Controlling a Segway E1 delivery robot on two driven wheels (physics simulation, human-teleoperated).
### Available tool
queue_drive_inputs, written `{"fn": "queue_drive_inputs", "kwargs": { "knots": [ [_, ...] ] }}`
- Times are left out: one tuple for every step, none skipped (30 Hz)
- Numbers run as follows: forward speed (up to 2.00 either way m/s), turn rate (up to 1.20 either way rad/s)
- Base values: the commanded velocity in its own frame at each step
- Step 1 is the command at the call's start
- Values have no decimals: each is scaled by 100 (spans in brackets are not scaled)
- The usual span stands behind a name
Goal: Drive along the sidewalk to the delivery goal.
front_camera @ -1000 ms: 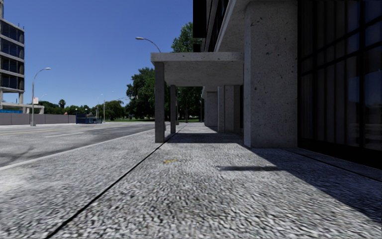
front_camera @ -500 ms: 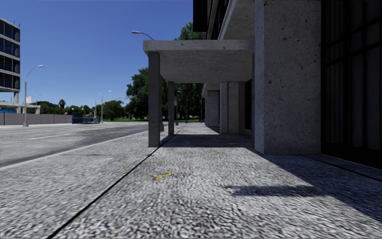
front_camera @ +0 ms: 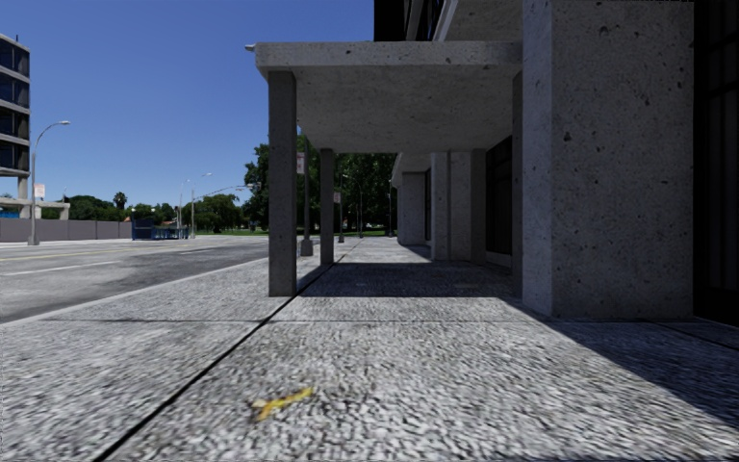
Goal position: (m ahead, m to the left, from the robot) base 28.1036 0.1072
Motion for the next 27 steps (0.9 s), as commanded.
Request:
{"fn": "queue_drive_inputs", "kwargs": {
  "knots": [
    [198, 0],
    [198, 0],
    [198, 0],
    [198, 0],
    [200, 0],
    [200, 0],
    [200, 0],
    [200, 0],
    [200, 0],
    [200, 0],
    [200, 0],
    [200, 0],
    [200, 0],
    [200, 0],
    [200, 0],
    [200, 0],
    [200, 0],
    [200, 0],
    [200, 0],
    [200, 0],
    [200, 0],
    [200, 0],
    [200, 0],
    [200, 0],
    [200, 0],
    [200, 0],
    [200, 0]
  ]
}}
